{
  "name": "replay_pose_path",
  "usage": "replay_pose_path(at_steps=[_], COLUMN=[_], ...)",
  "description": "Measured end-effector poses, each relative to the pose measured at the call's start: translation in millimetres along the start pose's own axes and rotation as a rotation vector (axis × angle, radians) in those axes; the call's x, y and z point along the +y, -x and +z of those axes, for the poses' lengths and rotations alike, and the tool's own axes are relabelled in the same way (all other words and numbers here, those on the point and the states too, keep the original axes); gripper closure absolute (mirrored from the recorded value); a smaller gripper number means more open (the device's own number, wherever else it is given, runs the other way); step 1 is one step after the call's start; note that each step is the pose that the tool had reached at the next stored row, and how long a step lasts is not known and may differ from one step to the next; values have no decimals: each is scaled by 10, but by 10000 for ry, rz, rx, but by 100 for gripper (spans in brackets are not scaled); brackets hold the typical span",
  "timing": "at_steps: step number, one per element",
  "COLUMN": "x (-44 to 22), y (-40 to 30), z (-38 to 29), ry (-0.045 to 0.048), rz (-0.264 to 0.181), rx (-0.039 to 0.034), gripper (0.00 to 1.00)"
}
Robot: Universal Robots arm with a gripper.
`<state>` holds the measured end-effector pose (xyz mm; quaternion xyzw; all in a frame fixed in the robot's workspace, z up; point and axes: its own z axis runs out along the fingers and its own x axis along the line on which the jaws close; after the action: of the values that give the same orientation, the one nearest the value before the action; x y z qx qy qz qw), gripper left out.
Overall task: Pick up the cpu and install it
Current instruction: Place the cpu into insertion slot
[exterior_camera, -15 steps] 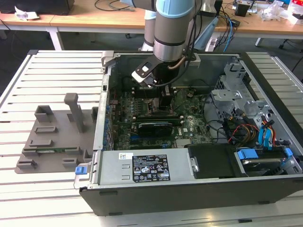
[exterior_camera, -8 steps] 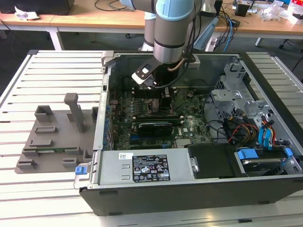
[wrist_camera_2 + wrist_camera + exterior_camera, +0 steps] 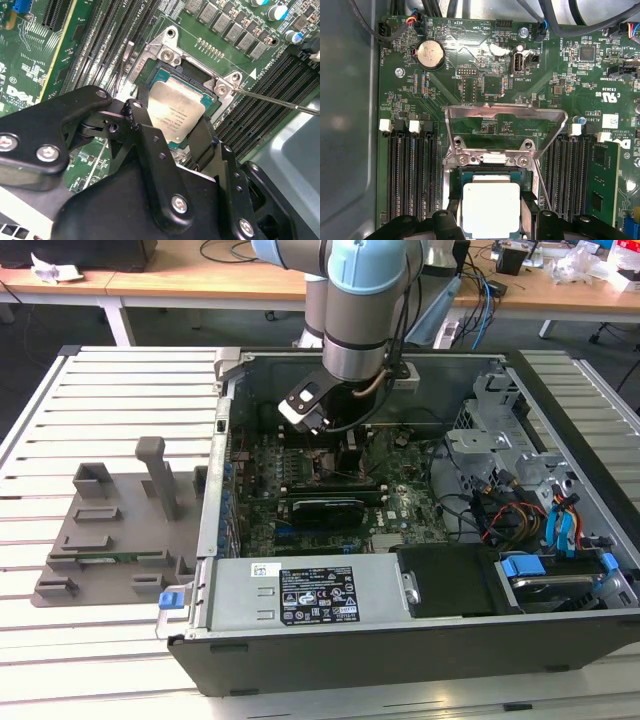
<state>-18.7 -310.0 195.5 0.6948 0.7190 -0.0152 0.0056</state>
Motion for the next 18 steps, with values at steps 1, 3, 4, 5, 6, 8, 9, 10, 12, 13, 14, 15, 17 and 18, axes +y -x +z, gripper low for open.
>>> replay_pose_path(at_steps=[1,3,4,5,6,8,9,10,12,13,14,15,17,18], x=[0,1,1,0,0,0,-5,-4,-5,-5,-6,-7,-8,-8], y=[0,-2,-1,0,-9,-21,-30,-31,-26,-20,-11,19,43,49], z=[0,4,3,2,1,1,0,0,-17,-20,-21,-20,-19,-28], ry=[0,6,4,2,2,1,-1,0,2,2,2,1,1,1], rz=[0,0,0,0,4,9,29,31,34,32,31,27,20,16], rx=[1,11,6,3,3,7,11,12,14,15,14,12,16,11], gripper=[45,38,38,38,38,38,38,38,38,38,38,38,38,38])
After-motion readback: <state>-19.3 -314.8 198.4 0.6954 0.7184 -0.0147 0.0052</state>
